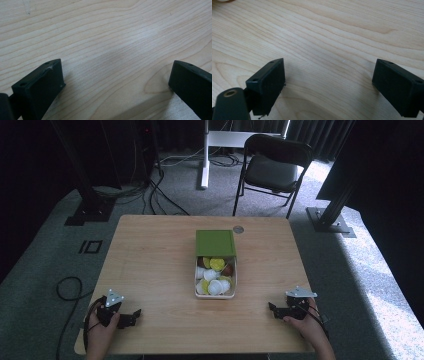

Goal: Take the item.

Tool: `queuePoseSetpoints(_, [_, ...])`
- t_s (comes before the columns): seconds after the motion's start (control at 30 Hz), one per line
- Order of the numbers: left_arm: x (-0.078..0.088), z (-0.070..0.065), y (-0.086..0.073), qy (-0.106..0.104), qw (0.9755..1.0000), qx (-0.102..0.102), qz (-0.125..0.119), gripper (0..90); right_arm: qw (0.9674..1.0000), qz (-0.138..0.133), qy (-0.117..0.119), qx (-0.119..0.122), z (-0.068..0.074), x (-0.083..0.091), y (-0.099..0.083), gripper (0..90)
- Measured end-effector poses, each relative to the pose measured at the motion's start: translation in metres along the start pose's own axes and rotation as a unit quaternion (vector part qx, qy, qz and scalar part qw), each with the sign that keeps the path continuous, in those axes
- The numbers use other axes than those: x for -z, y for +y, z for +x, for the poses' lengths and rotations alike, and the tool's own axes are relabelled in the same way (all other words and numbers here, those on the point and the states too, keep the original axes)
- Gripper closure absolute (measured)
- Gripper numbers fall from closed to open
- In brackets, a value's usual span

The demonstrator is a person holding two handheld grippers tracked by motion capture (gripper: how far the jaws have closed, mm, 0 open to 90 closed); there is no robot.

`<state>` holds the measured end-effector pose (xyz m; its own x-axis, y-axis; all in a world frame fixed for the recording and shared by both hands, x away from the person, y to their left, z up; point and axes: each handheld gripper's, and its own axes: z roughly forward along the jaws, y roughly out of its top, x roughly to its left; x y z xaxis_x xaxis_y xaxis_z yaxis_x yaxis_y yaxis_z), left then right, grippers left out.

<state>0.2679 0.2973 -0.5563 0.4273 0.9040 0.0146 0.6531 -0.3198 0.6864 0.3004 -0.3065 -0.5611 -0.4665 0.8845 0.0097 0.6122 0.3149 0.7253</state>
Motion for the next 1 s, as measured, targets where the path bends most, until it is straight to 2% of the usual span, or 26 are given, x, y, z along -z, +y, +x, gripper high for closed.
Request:
queuePoseSetpoints(0.8, [0.0000,0.0000,0.0000,0.000,1.0000,0.000,0.000,0.7,1.0000,0.000,0.000,0.000,0.0001,0.0001,0.0000,11.1])
queuePoseSetpoints(1.0, [0.0000,0.0000,0.0001,0.000,1.0000,0.000,0.000,0.7,0.9999,-0.001,-0.011,-0.009,0.0025,-0.0002,0.0017,14.3])
